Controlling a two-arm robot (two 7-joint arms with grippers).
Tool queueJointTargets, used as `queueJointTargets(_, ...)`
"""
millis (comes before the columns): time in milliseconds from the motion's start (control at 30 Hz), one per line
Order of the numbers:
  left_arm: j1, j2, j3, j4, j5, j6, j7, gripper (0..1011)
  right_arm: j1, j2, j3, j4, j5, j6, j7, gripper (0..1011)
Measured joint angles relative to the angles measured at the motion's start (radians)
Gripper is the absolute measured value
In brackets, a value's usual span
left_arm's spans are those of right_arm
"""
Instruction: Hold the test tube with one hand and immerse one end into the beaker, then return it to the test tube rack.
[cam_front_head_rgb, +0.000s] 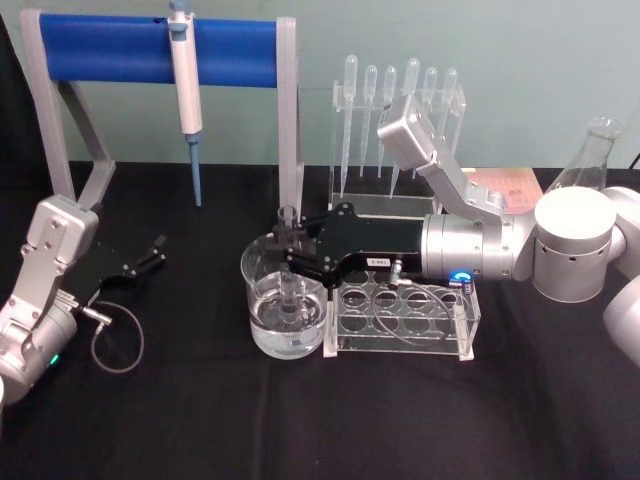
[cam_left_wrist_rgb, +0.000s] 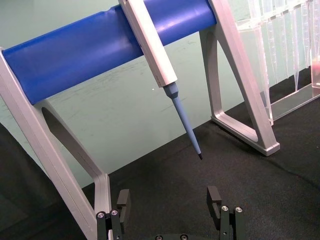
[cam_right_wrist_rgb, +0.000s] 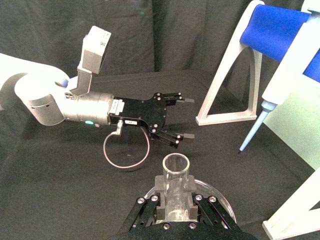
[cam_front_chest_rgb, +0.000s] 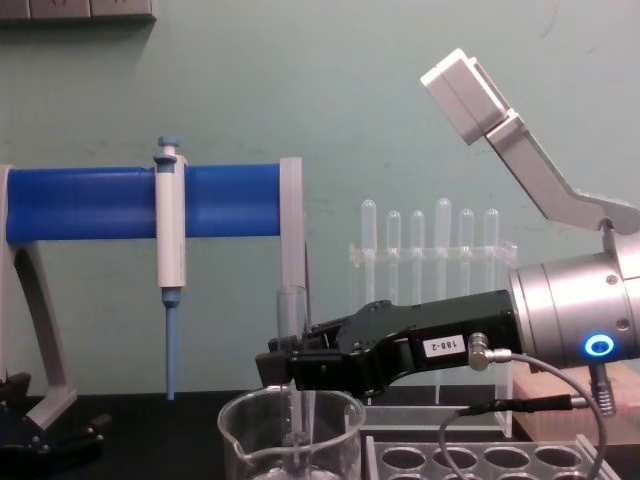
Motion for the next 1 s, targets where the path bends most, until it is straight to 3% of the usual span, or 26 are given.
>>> queueJointTargets(1000, 0.0, 0.0, 0.0, 0.0, 0.0, 0.0, 0.0, 1000, 0.0, 0.0, 0.0, 0.0, 0.0, 0.0, 0.0, 234)
